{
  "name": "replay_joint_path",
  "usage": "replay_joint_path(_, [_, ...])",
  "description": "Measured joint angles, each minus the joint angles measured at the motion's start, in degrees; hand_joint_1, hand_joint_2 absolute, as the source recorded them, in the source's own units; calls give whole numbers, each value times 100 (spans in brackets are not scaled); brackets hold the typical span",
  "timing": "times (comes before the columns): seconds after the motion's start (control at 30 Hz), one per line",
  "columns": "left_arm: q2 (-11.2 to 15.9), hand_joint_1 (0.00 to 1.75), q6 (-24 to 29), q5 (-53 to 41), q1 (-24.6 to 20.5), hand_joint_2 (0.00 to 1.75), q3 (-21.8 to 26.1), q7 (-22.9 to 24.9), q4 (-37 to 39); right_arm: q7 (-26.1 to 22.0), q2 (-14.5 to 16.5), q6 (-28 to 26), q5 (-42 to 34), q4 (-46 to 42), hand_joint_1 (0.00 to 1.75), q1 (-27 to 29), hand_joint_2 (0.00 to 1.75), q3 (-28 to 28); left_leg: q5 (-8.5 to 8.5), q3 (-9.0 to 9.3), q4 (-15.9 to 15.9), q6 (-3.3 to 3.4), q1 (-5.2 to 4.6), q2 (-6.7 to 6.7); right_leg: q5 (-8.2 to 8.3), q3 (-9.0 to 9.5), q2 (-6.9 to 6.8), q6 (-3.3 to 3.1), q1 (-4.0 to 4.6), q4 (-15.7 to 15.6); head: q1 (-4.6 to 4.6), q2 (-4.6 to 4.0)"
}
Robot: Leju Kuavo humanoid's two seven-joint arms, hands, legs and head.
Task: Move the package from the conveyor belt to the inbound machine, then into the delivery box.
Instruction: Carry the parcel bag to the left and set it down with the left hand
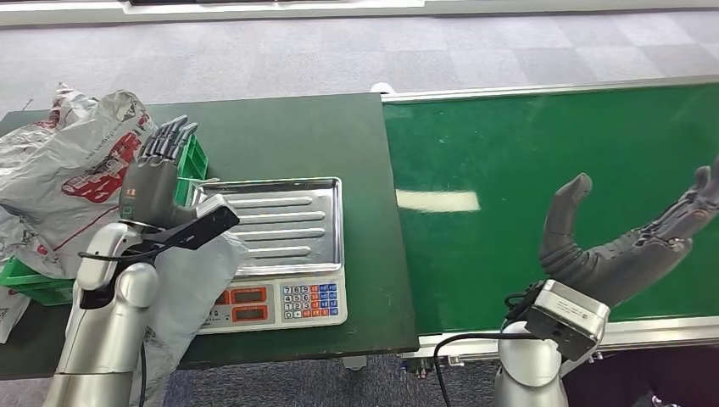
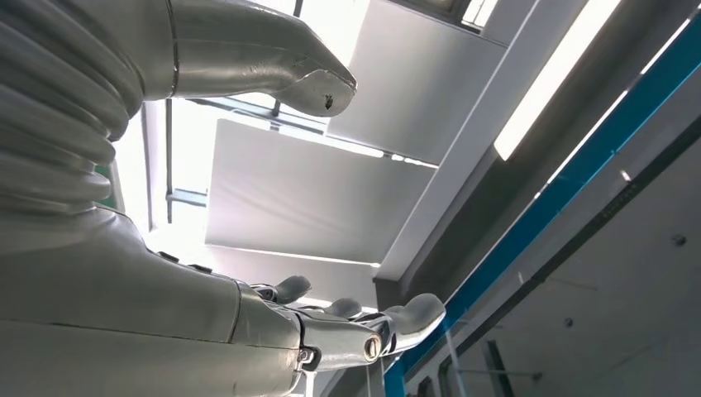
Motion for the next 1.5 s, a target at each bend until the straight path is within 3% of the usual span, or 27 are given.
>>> replay_joint_path(0.2, [4,0,-45,-132,1049,175,224,101,-493,13,-22,0,-13,-53,0,113,175,-48,-6,1,0,1,0,1,-5,0,-2,2,0,-1,-1,0])
replay_joint_path(0.33, [21,0,-187,-496,1438,175,299,383,-616,20,-29,0,-28,-56,0,134,175,-53,-6,-1,0,1,0,-4,-6,1,-7,1,1,-1,0,0])
replay_joint_path(0.77, [122,3,-231,-1546,1633,175,427,1296,-630,95,-32,2,-4,-96,0,184,175,-65,-5,4,0,0,2,-8,-6,4,-10,0,2,-1,0,0])
replay_joint_path(0.83, [122,27,-240,-1750,1646,175,425,1438,-658,92,-33,2,-7,-119,0,196,175,-69,-5,4,0,0,1,-8,-6,4,-9,0,2,-1,1,0])
replay_joint_path(0.9, [122,69,-256,-1954,1675,175,423,1550,-695,81,-34,2,-20,-135,0,202,175,-73,-5,4,0,0,1,-8,-6,4,-9,0,2,-1,0,0])
replay_joint_path(0.97, [123,96,-300,-2104,1721,175,420,1591,-740,65,-36,2,-49,-140,0,203,175,-75,-6,4,0,0,1,-7,-6,4,-9,0,2,-1,-1,0])
replay_joint_path(1.1, [144,169,-406,-2239,1798,175,395,1520,-801,38,-38,2,-103,-141,0,203,175,-75,-5,3,0,0,2,-8,-6,4,-10,0,3,-1,-1,0])
replay_joint_path(1.5, [208,175,-542,-2198,1846,175,200,973,-898,-7,-40,4,-222,-141,0,201,175,-75,-5,2,0,0,1,-11,-6,5,-13,0,1,-1,-1,0])
